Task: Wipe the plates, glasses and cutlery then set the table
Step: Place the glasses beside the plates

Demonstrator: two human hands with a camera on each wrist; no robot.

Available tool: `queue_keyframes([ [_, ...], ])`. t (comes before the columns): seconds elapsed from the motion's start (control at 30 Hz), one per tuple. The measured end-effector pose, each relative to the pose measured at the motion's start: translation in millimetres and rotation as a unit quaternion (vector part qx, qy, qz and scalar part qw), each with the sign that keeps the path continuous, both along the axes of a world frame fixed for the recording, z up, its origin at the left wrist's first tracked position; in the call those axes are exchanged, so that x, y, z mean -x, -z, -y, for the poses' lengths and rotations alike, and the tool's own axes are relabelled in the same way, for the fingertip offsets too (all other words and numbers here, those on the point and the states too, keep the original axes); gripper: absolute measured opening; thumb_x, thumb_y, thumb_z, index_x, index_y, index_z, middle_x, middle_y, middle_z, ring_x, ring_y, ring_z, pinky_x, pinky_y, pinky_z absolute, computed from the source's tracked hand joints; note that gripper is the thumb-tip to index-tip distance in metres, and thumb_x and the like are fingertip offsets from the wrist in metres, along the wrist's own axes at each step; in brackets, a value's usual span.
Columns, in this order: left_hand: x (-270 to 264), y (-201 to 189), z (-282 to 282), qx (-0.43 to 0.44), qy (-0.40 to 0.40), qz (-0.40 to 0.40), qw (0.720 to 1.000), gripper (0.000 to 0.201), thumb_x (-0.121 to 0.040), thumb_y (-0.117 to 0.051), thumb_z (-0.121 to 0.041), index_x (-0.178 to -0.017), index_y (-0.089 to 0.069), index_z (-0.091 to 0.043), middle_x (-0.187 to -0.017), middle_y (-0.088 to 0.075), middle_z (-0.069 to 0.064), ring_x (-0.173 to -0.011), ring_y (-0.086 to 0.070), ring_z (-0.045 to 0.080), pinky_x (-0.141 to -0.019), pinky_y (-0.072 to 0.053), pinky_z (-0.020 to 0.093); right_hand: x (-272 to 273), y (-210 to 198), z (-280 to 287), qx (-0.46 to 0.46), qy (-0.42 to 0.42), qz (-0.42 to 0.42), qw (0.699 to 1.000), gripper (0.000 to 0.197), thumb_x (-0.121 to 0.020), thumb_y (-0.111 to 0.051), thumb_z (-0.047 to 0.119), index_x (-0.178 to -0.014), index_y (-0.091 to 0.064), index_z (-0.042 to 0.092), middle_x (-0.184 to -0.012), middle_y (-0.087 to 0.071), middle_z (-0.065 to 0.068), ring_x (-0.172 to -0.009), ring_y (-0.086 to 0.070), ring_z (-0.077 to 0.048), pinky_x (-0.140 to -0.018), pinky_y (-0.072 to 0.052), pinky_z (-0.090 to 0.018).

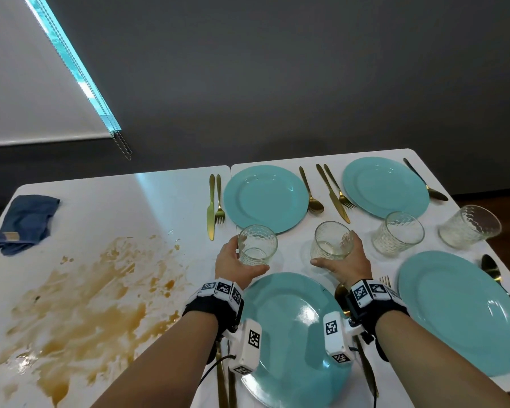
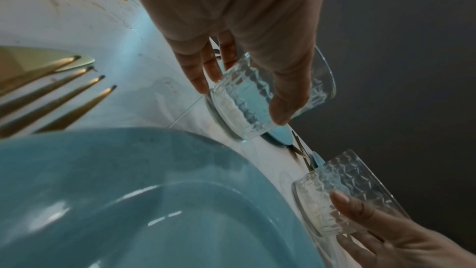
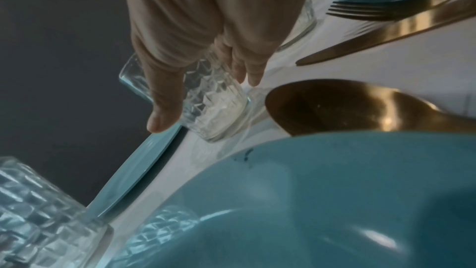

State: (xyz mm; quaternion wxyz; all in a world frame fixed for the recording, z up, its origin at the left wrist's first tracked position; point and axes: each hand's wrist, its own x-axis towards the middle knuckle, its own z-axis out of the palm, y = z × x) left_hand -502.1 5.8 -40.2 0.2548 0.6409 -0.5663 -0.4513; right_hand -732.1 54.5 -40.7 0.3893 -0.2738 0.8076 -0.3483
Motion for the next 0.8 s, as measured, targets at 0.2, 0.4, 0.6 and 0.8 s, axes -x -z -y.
queue_keyframes([
  [0.2, 6.4, 5.8, 3.4, -0.006, 0.005, 0.003, 1.000, 0.082, -0.057, -0.088, -0.015, -0.129, -0.050, -0.017, -0.124, -0.056, 0.005, -0.109, -0.057, 0.021, -0.085, -0.045, 0.024, 4.4, -3.0, -1.5, -0.044, -0.031, -0.026, 0.998, 0.130, -0.058, -0.089, 0.014, -0.151, 0.002, 0.023, -0.154, -0.026, -0.010, -0.140, -0.028, -0.029, -0.113, -0.025, -0.037],
  [0.4, 9.3, 12.6, 5.5, -0.007, 0.008, 0.010, 1.000, 0.081, -0.056, -0.089, -0.017, -0.128, -0.051, -0.017, -0.123, -0.059, 0.006, -0.110, -0.057, 0.022, -0.092, -0.048, 0.031, 4.7, -4.0, -4.0, -0.052, -0.027, -0.029, 0.998, 0.126, -0.062, -0.086, 0.009, -0.151, 0.003, 0.021, -0.154, -0.027, -0.010, -0.140, -0.029, -0.028, -0.113, -0.025, -0.036],
  [0.6, 6.3, 17.8, 5.5, -0.014, 0.010, 0.019, 1.000, 0.083, -0.056, -0.089, -0.020, -0.130, -0.050, -0.018, -0.123, -0.060, 0.005, -0.110, -0.058, 0.021, -0.092, -0.048, 0.030, 3.9, -6.6, -3.8, -0.062, -0.033, -0.035, 0.997, 0.123, -0.065, -0.084, 0.010, -0.151, 0.002, 0.023, -0.153, -0.028, -0.012, -0.139, -0.029, -0.030, -0.112, -0.026, -0.036],
  [0.8, 4.0, 18.9, 5.7, -0.021, 0.004, 0.014, 1.000, 0.082, -0.056, -0.090, -0.021, -0.128, -0.051, -0.019, -0.122, -0.061, 0.003, -0.111, -0.058, 0.021, -0.089, -0.046, 0.025, 3.3, -7.6, -2.9, -0.069, -0.033, -0.041, 0.996, 0.122, -0.065, -0.083, 0.008, -0.151, 0.002, 0.023, -0.153, -0.028, -0.012, -0.139, -0.030, -0.031, -0.112, -0.027, -0.036],
])
